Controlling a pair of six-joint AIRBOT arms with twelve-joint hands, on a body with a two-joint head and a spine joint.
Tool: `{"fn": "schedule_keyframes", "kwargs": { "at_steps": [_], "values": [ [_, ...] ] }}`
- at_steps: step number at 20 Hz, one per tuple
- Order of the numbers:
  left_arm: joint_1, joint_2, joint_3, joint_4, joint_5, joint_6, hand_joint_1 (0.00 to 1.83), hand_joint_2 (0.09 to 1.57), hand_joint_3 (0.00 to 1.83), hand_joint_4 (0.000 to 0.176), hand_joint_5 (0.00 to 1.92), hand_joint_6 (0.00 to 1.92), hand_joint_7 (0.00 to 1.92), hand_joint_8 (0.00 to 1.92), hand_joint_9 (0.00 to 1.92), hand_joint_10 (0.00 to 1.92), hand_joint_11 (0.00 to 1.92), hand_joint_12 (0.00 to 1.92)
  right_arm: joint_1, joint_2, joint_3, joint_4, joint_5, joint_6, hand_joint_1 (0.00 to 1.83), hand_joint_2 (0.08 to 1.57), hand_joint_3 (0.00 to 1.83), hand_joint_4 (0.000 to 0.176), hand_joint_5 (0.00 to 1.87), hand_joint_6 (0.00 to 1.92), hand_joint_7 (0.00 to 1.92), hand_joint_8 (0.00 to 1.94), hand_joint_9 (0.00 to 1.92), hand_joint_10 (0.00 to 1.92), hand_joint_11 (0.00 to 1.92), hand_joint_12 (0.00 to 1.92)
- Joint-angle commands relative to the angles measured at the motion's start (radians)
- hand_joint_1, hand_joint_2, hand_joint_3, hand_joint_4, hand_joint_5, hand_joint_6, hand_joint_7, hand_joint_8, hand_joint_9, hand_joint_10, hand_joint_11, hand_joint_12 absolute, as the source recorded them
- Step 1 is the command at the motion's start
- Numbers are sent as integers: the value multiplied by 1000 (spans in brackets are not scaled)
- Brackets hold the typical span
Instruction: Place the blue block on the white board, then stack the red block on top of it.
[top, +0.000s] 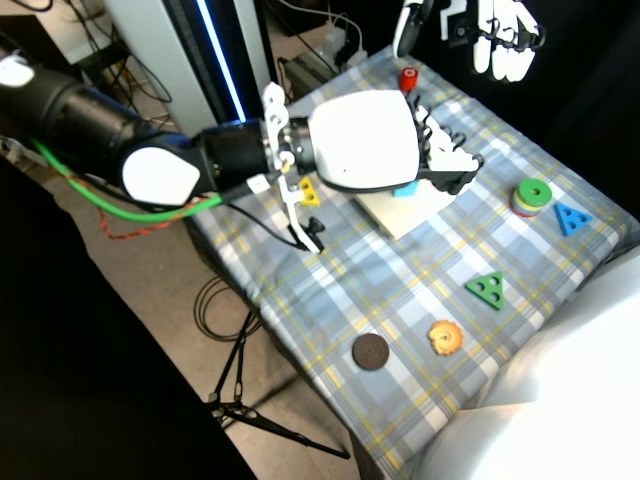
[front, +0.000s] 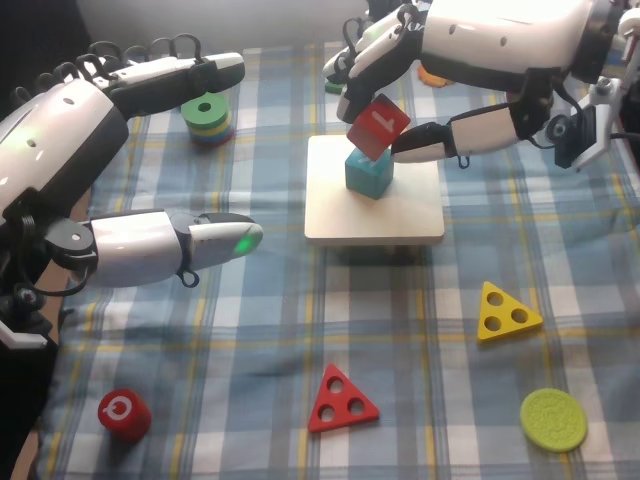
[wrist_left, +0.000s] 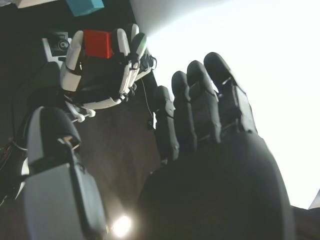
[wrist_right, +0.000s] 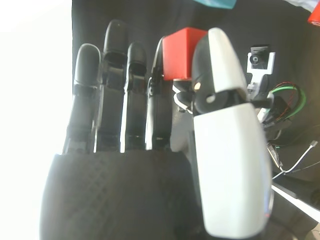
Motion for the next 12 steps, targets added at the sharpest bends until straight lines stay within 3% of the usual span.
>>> {"fn": "schedule_keyframes", "kwargs": {
  "at_steps": [1, 2, 8, 9, 10, 12],
  "values": [
    [-8, -1, -3, 26, -119, -8, 854, 903, 0, 54, 467, 1, 385, 0, 332, 1, 0, 866, 4, -4, 1, 44, 90, 4, 1222, 1174, 2, 0, 1047, 877, 675, 1393, 660, 700, 222, 1421],
    [-8, -1, -2, 26, -119, -8, 842, 908, 1, 61, 459, 0, 385, 0, 333, 0, 0, 882, 4, -4, 1, 40, 89, 4, 1222, 1175, 1, 0, 1046, 876, 674, 1400, 586, 829, 154, 1454],
    [-8, -2, -2, 25, -118, -8, 838, 909, 1, 61, 462, 0, 381, 0, 329, 0, 0, 825, 4, -5, 2, 35, 83, 6, 1221, 1175, 0, 0, 1042, 894, 677, 1386, 581, 762, 96, 1400],
    [-8, -2, -2, 25, -118, -8, 850, 903, 0, 65, 467, 1, 380, 0, 330, 1, 0, 751, 4, -5, 3, 35, 81, 6, 1174, 1115, 0, 0, 1019, 912, 679, 826, 595, 621, 122, 1322],
    [-8, -2, -2, 25, -118, -8, 850, 903, 0, 65, 467, 1, 380, 0, 330, 1, 0, 751, 4, -5, 3, 35, 80, 6, 1174, 1115, 0, 0, 1019, 912, 679, 826, 595, 621, 122, 1322],
    [-8, -2, -3, 25, -118, -8, 853, 906, 0, 53, 467, 1, 381, 2, 323, 2, 0, 727, 4, -5, 5, 35, 75, 6, 1135, 1114, 0, 0, 975, 977, 842, 144, 689, 255, 157, 1201]
  ]
}}
